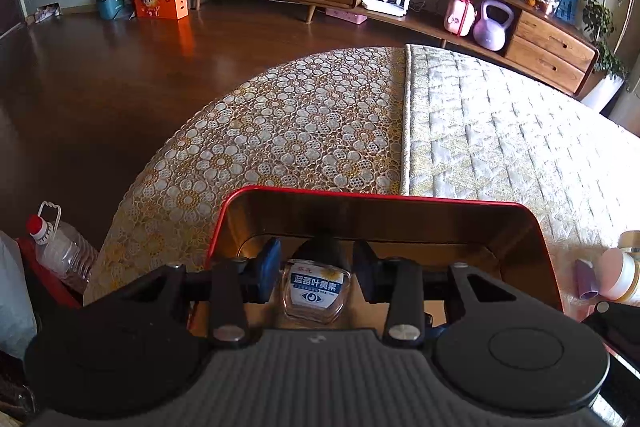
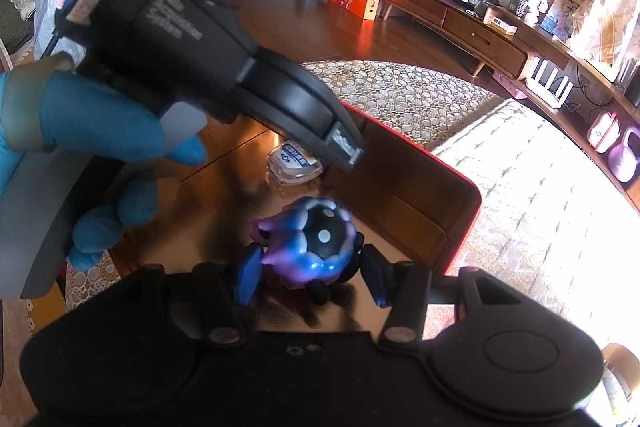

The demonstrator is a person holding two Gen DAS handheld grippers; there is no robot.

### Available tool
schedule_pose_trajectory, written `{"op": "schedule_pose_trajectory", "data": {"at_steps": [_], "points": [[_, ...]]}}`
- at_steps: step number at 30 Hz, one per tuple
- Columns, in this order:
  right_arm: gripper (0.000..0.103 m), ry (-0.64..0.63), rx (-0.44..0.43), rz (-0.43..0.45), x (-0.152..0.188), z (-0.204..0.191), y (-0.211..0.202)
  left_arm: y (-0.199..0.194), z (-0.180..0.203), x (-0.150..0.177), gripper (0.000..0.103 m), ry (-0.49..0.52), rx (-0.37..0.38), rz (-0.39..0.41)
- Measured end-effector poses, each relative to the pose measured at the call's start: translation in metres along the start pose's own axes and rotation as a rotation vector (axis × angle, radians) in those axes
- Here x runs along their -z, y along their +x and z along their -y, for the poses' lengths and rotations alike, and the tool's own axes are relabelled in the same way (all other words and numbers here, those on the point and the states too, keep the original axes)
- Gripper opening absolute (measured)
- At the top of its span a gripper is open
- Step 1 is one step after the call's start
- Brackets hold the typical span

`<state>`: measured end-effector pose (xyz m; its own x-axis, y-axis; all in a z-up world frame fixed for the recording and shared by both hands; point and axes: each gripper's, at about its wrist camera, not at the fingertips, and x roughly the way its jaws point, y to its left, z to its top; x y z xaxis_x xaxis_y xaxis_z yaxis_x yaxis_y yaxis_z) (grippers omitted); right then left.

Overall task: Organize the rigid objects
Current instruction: 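Carry the eye-drop bottle into the red tin with the left gripper while the right drops the purple toy in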

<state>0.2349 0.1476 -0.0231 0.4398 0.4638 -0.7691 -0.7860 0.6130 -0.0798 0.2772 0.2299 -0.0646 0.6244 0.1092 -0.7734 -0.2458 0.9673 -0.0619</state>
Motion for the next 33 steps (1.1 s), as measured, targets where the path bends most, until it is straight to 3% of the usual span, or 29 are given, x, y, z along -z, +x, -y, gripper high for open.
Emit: {"op": "schedule_pose_trajectory", "data": {"at_steps": [5,12,23,33], "points": [[0.054,0.04,-0.017,0.036,-0.002,0.007,-0.012,-0.009,-0.004,0.004,0.04,-0.016,0.009,0.01],[0.06,0.058,-0.039,0.077,0.002,0.009,-0.037,-0.034,-0.003,0.012,0.057,-0.014,0.021,0.034],[0.065,0.108,-0.056,0.121,0.011,0.013,-0.079,-0.082,0.008,0.032,0.065,0.002,0.028,0.074],[0.084,0.152,-0.049,0.153,0.039,0.018,-0.116,-0.117,0.029,0.054,0.072,0.019,0.041,0.111]]}}
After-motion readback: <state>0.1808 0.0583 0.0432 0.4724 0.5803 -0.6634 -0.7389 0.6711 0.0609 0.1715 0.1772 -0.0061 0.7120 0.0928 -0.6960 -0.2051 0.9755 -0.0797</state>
